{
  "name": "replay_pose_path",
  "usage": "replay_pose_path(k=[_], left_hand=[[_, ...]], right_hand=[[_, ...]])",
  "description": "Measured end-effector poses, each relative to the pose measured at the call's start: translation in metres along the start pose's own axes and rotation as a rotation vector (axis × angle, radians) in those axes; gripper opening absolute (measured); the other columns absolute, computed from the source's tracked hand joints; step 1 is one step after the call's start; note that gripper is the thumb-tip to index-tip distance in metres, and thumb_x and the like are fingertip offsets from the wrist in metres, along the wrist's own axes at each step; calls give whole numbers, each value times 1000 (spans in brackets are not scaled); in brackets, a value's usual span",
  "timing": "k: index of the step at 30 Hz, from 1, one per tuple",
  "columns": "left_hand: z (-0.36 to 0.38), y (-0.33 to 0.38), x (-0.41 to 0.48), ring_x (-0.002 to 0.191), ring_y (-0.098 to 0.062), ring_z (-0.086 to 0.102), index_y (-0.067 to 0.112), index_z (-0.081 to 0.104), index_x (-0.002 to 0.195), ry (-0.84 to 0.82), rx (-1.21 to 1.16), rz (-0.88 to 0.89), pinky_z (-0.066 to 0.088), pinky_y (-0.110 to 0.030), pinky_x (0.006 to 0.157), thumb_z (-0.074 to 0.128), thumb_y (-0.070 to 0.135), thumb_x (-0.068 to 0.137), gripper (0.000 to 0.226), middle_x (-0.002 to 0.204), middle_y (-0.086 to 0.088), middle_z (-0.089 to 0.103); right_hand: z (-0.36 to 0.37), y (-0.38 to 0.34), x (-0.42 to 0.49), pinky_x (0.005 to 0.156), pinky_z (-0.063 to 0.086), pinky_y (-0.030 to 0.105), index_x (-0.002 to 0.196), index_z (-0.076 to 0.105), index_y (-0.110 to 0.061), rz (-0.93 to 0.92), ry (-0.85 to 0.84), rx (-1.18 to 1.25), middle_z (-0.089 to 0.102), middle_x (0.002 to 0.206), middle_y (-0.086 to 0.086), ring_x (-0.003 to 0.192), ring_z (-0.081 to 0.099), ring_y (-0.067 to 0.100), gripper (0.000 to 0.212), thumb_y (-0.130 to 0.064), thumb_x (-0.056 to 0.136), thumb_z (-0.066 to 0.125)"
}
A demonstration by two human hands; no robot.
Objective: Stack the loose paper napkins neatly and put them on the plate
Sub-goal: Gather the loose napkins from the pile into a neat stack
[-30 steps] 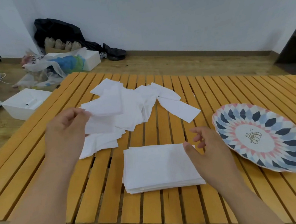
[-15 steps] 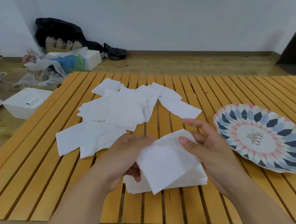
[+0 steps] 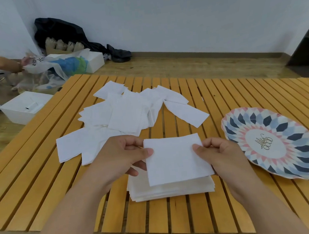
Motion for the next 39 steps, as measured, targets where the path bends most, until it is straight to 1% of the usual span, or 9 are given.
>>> replay_pose_path(k=[6, 8, 13, 17, 20, 23, 29, 33, 39], left_hand=[[-4, -13, 8, 57, -10, 68, 13, 66, 95, 61, 166, -36, 47, -19, 46, 71, 13, 83, 13, 77, -5, 74], [-4, -18, 11, 62, -13, 69, 17, 63, 94, 83, 247, -47, 49, -22, 50, 72, 15, 83, 14, 75, -4, 74], [-9, -30, 18, 65, -13, 65, 29, 52, 91, 154, 471, -63, 56, -33, 67, 72, 28, 81, 23, 70, 2, 67], [-49, -23, 18, 76, -12, 58, 29, 51, 94, 354, 648, -29, 47, -30, 64, 67, 36, 83, 20, 84, 5, 61], [-91, -16, 11, 90, -19, 58, 26, 57, 104, 573, 834, 33, 45, -32, 66, 63, 27, 86, 19, 109, 1, 61], [-111, -30, 9, 109, -26, 55, 22, 54, 125, 636, 894, 17, 40, -33, 69, 59, 27, 90, 36, 130, -2, 55], [-112, -41, 11, 85, -28, 60, 23, 62, 121, 653, 805, 32, 49, -37, 68, 43, 37, 98, 33, 102, -10, 69], [-109, -40, 13, 105, -29, 57, 27, 59, 126, 642, 870, 43, 50, -41, 75, 55, 37, 93, 35, 121, -6, 62], [-115, -37, 12, 83, -25, 59, 21, 67, 110, 721, 924, 82, 42, -32, 58, 53, 26, 95, 21, 100, -6, 67]], right_hand=[[11, -2, 0, 61, 47, 29, 80, 62, -21, -99, -4, -371, 64, 66, -3, 69, 57, 8, 12, -31, 88, 65], [15, -2, -1, 57, 40, 19, 81, 58, -28, -148, 19, -516, 60, 69, -9, 70, 54, 4, 12, -35, 89, 62], [22, 0, -2, 52, 43, 19, 98, 49, -32, -209, 67, -766, 55, 67, -11, 63, 54, 4, 13, -41, 91, 56], [20, 4, -2, 46, 38, 18, 122, 31, -34, -176, 92, -769, 57, 73, -10, 61, 57, 4, 40, -45, 91, 53], [17, 2, -3, 48, 43, 18, 125, 29, -34, -188, 101, -782, 55, 75, -12, 62, 56, 3, 42, -47, 92, 50], [15, -2, -4, 49, 43, 17, 126, 30, -33, -210, 119, -773, 55, 73, -12, 62, 56, 3, 42, -48, 92, 49], [11, -1, -1, 51, 41, 18, 132, 31, -31, -192, 117, -647, 55, 66, -7, 64, 58, 7, 50, -46, 90, 53], [10, -2, -2, 53, 45, 20, 134, 32, -31, -212, 114, -634, 55, 63, -7, 63, 58, 7, 49, -44, 91, 53], [10, -4, -1, 55, 49, 22, 134, 34, -31, -222, 126, -641, 56, 64, -6, 63, 59, 7, 47, -43, 92, 53]])
Point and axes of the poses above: each hand's wrist, its own x-axis towards the middle knuckle, its own z-axis out of the palm, y = z × x, the point moved 10 cm from there along x, towards the middle knuckle
